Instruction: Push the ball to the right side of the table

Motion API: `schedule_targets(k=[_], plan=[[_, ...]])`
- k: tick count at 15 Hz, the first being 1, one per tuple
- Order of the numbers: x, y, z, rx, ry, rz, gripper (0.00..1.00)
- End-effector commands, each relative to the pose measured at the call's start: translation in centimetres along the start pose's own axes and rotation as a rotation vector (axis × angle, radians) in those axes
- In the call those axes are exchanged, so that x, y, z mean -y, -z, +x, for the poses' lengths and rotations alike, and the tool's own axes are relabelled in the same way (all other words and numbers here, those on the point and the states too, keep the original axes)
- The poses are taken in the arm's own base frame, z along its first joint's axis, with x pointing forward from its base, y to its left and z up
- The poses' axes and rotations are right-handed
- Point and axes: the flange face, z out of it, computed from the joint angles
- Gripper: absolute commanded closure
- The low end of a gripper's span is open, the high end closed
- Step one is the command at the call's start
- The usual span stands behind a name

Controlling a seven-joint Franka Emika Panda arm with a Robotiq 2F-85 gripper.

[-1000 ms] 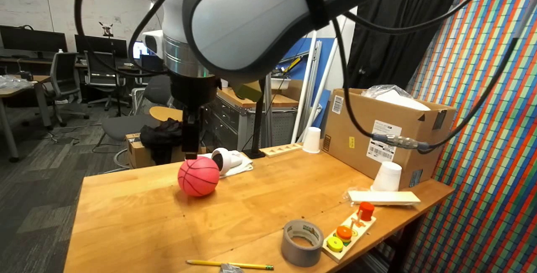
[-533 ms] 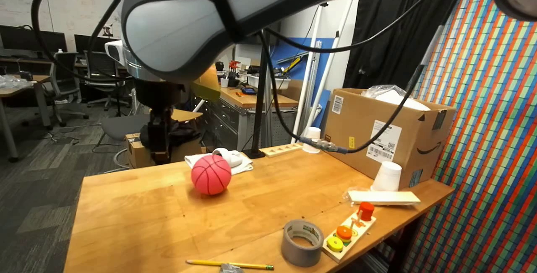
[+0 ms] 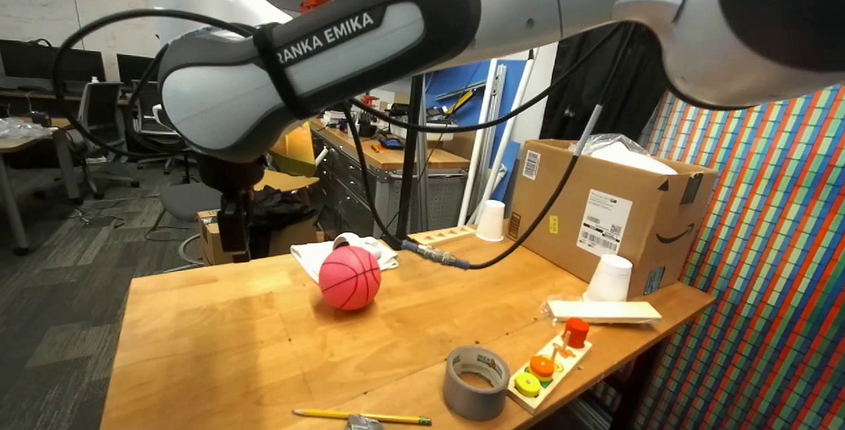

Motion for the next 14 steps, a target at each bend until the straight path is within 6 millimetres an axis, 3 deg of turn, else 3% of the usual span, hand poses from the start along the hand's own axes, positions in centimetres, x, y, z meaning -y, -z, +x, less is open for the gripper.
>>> schedule_targets(k=[1, 8, 10, 14], plan=[[-2.1, -3.0, -0.1, 0.029, -0.001, 0.041, 0.0], [-4.1, -9.1, -5.1, 0.14, -0.085, 0.123, 0.0], [-4.8, -10.3, -7.8, 0.181, -0.115, 0.139, 0.0], [-6.9, -12.1, -16.0, 0.3, -0.211, 0.16, 0.0]])
